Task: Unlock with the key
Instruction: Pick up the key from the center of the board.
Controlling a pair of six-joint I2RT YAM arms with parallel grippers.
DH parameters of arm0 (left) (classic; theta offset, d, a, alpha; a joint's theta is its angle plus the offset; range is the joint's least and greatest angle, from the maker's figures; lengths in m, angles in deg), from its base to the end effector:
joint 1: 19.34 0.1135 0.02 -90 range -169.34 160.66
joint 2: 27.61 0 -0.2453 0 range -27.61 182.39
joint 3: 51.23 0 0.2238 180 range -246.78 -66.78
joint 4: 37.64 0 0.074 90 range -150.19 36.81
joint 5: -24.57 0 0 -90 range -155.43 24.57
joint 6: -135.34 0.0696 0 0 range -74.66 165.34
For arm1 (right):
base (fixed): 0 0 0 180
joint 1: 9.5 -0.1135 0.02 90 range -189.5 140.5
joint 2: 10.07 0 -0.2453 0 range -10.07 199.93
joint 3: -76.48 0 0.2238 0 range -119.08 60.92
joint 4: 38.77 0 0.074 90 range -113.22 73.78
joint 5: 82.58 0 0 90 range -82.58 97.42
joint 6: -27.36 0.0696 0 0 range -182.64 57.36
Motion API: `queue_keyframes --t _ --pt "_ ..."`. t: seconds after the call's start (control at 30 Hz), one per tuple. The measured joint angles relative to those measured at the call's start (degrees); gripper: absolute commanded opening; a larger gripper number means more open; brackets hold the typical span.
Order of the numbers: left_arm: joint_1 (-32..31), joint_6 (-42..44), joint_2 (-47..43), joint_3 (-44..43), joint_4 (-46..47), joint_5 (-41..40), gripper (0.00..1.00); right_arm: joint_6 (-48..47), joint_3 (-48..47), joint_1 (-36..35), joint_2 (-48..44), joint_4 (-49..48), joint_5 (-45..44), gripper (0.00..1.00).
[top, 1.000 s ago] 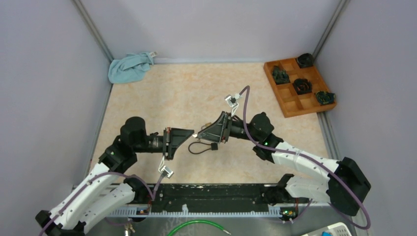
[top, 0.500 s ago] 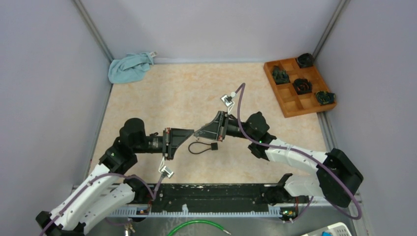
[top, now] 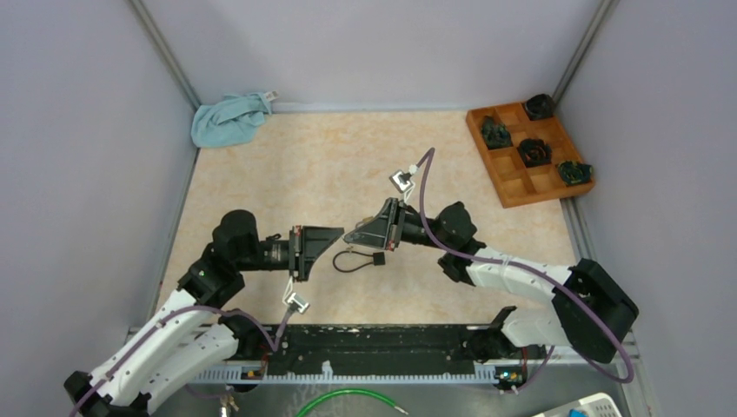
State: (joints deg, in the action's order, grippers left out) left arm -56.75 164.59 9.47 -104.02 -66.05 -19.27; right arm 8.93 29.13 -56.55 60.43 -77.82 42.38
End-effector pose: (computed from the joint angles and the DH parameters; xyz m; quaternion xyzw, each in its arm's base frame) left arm 0.0958 -0.1364 0.2951 0.7531 -0.0944 0.1450 0.6347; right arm 0.1547 0.2247 0.2926 -0.1122 0.6125 0.7470 0.2329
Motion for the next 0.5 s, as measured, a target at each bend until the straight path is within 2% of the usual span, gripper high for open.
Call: queue_keyframes --t 0.1,0.2,0.37,0.4,0.43,0.47,0.5 --pt "0.0 0.0 0.0 0.0 0.09 -0.33 0.0 1.03 0.04 0.07 0.39 -0.85 -0.07 0.13" --pt "0.0 0.02 0.04 0.02 0.31 -0.74 0.0 1.88 0.37 0.35 0.55 -1.81 -0.2 0.0" --pt "-0.13 0.11 0.48 0.02 1.46 -1.81 0.01 3.26 0.61 1.2 0.79 -2.67 -0.63 0.0" --pt "-0.22 0.13 0.66 0.02 1.46 -2.16 0.04 3.5 0.85 1.49 0.76 -2.8 -0.76 0.0" --pt "-0.35 0.15 0.83 0.02 1.4 -2.56 0.13 3.61 1.14 1.86 0.72 -2.67 -0.85 0.0" --pt "-0.42 0.2 1.18 0.04 1.33 -2.95 0.29 3.61 1.36 2.21 0.63 -2.36 -0.98 0.0" --pt "-0.5 0.22 1.57 0.04 1.22 -3.54 0.51 3.58 1.42 2.64 0.35 -1.33 -1.16 0.0"
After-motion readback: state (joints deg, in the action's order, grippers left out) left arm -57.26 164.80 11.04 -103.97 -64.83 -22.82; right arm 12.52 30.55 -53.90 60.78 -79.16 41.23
